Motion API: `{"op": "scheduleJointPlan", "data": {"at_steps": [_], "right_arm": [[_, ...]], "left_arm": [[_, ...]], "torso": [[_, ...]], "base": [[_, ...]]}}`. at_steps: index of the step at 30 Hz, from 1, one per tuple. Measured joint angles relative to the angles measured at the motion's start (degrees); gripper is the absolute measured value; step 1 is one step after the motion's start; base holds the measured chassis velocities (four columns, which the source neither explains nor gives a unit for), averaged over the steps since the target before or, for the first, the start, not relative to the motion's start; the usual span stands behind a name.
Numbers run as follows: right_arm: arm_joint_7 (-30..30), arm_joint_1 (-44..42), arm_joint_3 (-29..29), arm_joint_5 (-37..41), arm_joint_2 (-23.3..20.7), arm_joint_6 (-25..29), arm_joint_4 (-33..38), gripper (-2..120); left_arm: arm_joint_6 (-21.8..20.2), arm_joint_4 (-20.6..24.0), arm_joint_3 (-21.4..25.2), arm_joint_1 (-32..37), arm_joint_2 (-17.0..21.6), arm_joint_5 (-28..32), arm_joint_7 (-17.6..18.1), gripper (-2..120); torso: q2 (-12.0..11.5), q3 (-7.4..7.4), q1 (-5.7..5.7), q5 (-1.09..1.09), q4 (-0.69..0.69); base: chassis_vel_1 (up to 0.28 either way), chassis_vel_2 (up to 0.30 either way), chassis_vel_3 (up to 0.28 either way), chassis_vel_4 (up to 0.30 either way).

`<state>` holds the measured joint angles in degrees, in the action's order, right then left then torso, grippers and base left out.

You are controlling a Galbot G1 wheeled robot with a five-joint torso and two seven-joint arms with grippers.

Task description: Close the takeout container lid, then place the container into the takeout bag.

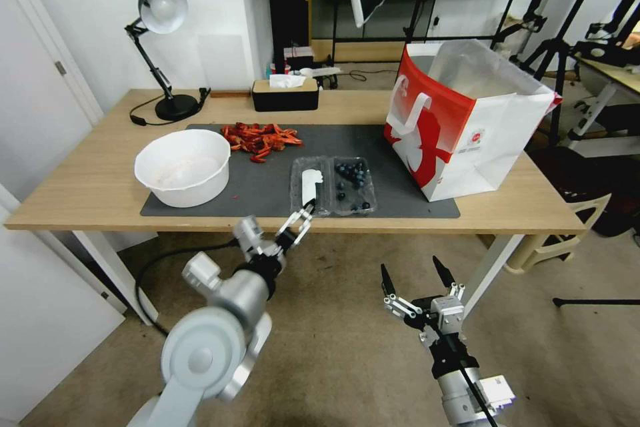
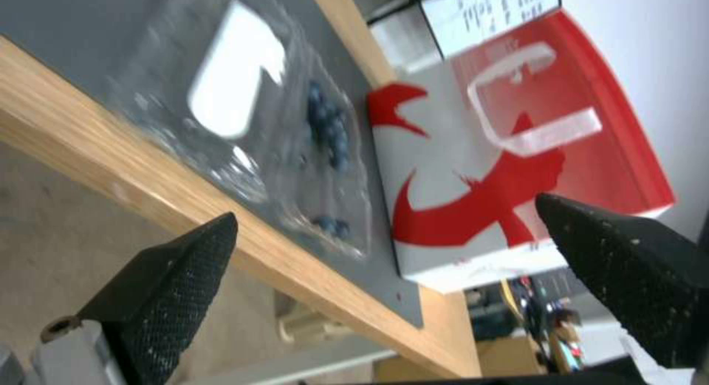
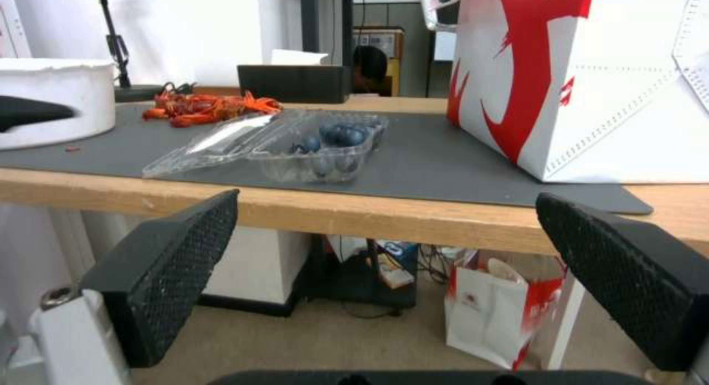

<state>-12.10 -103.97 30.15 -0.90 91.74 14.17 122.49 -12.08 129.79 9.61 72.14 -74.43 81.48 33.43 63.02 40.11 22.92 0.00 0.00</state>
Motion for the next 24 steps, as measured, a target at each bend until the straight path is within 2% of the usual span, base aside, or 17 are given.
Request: {"op": "scheduleJointPlan", "data": {"at_steps": [5, 8, 12, 24], "right_arm": [[0.0, -0.2, 0.2, -0.2, 0.1, 0.0, 0.1, 100], [0.0, -0.4, 0.5, -0.2, 0.3, 0.0, 0.2, 100], [0.2, -0.4, 0.6, -0.5, 0.4, 0.1, -0.1, 100], [0.3, -0.5, 0.4, -1.2, 0.4, 1.1, -1.0, 100]], "left_arm": [[-0.2, -2.4, -2.0, -2.6, -0.6, 1.2, 0.9, 100], [0.6, -6.2, -4.4, -5.7, -1.4, 1.3, 1.4, 100], [1.9, -8.6, -6.3, -7.2, -2.0, 0.6, 1.4, 100], [4.3, -11.7, -7.0, -8.9, -2.6, -0.5, -0.2, 100]], "torso": [[0.0, 0.00, 0.00, 0.01, 0.01], [0.0, 0.00, 0.00, 0.00, 0.00], [0.0, 0.00, 0.00, 0.00, 0.00], [0.0, 0.00, 0.00, 0.00, 0.01]], "base": [[0.000, 0.000, 0.000, 0.000], [0.000, 0.000, 0.000, 0.000], [0.000, 0.000, 0.000, 0.000], [0.000, 0.000, 0.000, 0.000]]}}
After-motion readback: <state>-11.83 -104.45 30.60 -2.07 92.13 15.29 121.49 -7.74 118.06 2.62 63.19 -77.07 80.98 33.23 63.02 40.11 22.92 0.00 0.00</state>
